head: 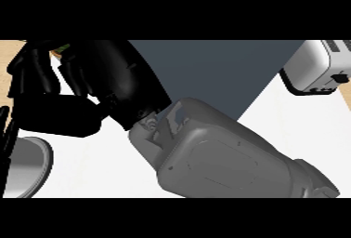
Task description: Pick up the wine, place it into the cabinet and close the cabinet
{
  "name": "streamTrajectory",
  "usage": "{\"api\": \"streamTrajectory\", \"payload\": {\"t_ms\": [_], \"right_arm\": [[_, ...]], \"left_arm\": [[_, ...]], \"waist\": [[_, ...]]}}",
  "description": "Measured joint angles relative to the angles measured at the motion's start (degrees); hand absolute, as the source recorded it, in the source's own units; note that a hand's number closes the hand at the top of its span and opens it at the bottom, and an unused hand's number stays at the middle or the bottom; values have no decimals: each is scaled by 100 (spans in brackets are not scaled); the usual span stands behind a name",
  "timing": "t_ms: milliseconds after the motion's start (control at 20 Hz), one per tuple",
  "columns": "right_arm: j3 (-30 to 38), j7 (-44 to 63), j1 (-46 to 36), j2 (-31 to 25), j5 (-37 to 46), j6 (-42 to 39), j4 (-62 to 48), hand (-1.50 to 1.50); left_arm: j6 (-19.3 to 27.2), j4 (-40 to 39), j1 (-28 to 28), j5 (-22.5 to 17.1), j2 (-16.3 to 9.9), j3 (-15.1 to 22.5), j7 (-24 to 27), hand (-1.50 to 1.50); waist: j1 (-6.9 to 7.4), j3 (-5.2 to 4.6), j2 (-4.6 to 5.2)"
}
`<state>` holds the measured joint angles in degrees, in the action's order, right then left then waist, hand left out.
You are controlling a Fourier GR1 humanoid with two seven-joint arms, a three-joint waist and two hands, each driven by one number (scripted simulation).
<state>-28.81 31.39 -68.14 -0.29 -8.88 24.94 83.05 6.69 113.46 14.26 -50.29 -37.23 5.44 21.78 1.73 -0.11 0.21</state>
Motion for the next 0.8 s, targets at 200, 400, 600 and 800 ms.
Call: {"api": "streamTrajectory", "payload": {"t_ms": [200, 400, 600, 800], "right_arm": [[408, -496, -105, 4, -120, -408, -684, 150], [585, -817, -213, 26, -359, -867, -1078, 150], [501, -1343, -308, 33, -426, -1061, -1417, 150], [488, -1669, -425, 31, -486, -1271, -1696, 150]], "left_arm": [[-78, -41, -9, 12, 53, -129, -89, -150], [-11, 54, 9, 120, 129, -147, -159, -150], [-63, -8, -71, 132, 140, -172, -224, -150], [21, -8, -168, 170, 179, -159, -284, -150]], "waist": [[-25, -4, -30], [21, -61, -101], [73, -119, -149], [110, -185, -170]]}}
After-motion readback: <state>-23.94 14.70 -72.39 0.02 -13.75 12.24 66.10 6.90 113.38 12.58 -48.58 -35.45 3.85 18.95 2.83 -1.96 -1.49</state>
